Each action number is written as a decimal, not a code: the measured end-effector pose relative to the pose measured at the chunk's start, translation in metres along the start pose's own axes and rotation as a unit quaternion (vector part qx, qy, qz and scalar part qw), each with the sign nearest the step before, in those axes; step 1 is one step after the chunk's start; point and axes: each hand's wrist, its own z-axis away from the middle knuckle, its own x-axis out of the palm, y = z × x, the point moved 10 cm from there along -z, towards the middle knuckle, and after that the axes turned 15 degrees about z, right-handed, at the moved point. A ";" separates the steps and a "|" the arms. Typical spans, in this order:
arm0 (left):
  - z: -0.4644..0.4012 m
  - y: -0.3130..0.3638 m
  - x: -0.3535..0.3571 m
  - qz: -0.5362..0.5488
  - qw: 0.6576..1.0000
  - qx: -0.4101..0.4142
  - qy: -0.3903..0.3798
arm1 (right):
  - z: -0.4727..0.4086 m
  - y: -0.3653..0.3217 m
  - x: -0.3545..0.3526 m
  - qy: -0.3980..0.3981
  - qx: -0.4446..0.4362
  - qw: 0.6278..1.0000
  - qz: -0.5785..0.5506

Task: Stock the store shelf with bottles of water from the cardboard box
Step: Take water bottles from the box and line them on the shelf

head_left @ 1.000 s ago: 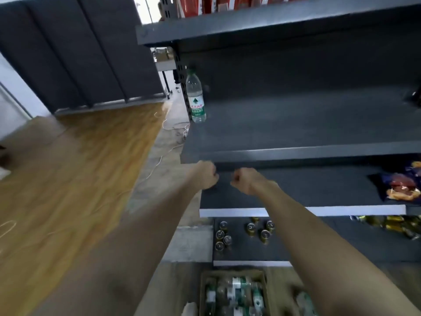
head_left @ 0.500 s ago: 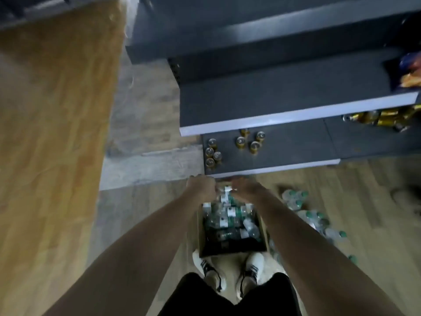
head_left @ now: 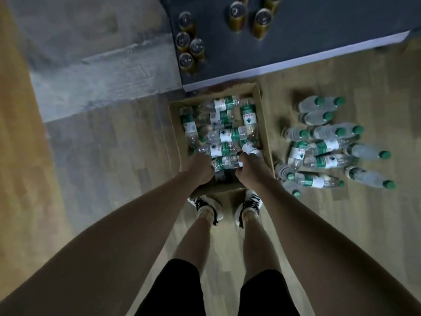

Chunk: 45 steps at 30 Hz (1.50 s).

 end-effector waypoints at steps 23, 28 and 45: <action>-0.233 -0.160 0.142 0.006 1.000 0.020 0.017 | -0.227 -0.038 0.263 -0.037 -0.037 0.930 0.363; -0.228 -0.170 0.155 0.003 1.000 0.011 0.013 | -0.218 -0.025 0.293 -0.074 0.008 0.955 0.287; -0.065 -0.118 0.068 0.049 0.999 -0.016 0.012 | -0.069 -0.020 0.109 -0.081 0.074 0.990 -0.086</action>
